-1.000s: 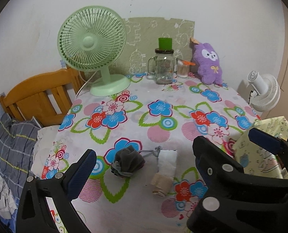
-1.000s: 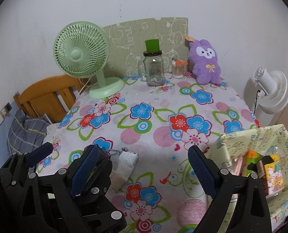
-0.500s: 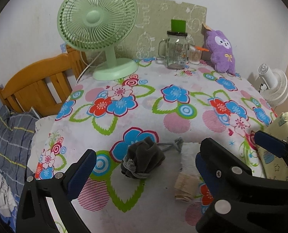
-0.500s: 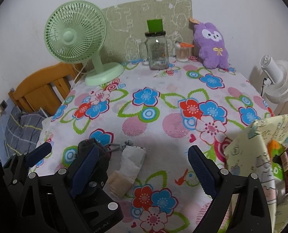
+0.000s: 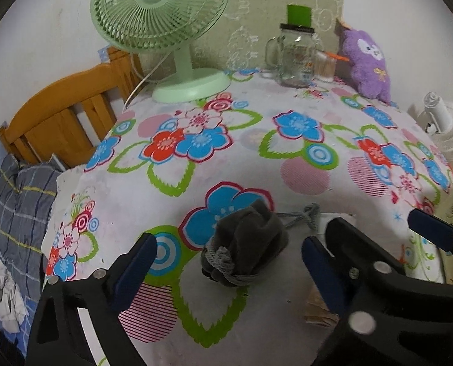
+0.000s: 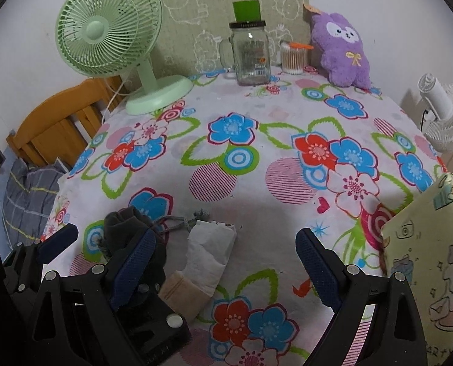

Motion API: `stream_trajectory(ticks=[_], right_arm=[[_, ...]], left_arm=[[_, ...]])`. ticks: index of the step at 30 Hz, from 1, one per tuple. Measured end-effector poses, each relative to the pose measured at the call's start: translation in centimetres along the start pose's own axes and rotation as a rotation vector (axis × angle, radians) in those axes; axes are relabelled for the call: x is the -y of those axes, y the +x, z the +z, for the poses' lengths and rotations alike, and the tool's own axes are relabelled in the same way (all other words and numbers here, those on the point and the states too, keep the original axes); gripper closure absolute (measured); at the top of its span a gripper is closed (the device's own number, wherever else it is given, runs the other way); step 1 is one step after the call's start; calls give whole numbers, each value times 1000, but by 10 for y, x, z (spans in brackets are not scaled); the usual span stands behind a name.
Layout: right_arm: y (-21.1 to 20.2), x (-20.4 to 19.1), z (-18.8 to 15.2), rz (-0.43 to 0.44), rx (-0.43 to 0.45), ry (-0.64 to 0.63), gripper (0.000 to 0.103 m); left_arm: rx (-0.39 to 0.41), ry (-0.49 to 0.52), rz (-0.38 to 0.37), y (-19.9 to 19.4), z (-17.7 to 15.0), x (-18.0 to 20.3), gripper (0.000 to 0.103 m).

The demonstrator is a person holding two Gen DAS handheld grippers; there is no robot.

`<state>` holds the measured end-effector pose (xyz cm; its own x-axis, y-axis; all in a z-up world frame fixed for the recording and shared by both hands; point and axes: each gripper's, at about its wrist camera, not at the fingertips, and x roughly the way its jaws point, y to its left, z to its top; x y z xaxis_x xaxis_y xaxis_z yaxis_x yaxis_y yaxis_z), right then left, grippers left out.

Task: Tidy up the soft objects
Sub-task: 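Withdraw both tools from the box toward the grey sock and white cloth, then grasp the grey sock with the left tool while the right tool grasps the white cloth roll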

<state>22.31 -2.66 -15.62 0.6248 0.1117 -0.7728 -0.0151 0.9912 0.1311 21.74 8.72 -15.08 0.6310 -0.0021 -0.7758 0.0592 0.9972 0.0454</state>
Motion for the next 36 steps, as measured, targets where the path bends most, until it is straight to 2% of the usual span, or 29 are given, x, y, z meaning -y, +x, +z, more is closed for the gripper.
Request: stream_trajectory(ticks=[5,7,9,12,18,20,23,25,29,32,36], right_arm=[[10,1,-2,3,-24,5,8],[13,2,-3,7,-36,8,8],[16,2,-3,8,-46,5,8],[20,0,-4,9,-60,-2,8],[24,-6,-6,19,-73,-23,9],[26,-8,-7,27,-85,-31,14],[30,-12,-10,19,-96,-39,31],[32,-13,-10,34,-108,-42,36],[33,-15,-11,38,-125,-58,58],[32,-17,-13,41,-130,-70,68],[26,-18,-16,41,-132,-83,72]], left_arm=[[-29,-13,-8,10,-2,-2,16],[-32,-12,-13,12,-3,-2,23],[-42,-13,-21,14,-4,-2,39],[-60,-23,-53,17,-6,-4,55],[-57,-11,-48,11,-12,-3,61],[-55,-3,-47,8,-15,-2,62],[-50,7,-42,5,-18,-1,62],[-53,4,-45,5,-18,-1,62],[-57,-2,-53,3,-21,-2,63],[-60,-11,-59,1,-24,-2,64],[-64,-26,-68,-4,-27,-2,65]])
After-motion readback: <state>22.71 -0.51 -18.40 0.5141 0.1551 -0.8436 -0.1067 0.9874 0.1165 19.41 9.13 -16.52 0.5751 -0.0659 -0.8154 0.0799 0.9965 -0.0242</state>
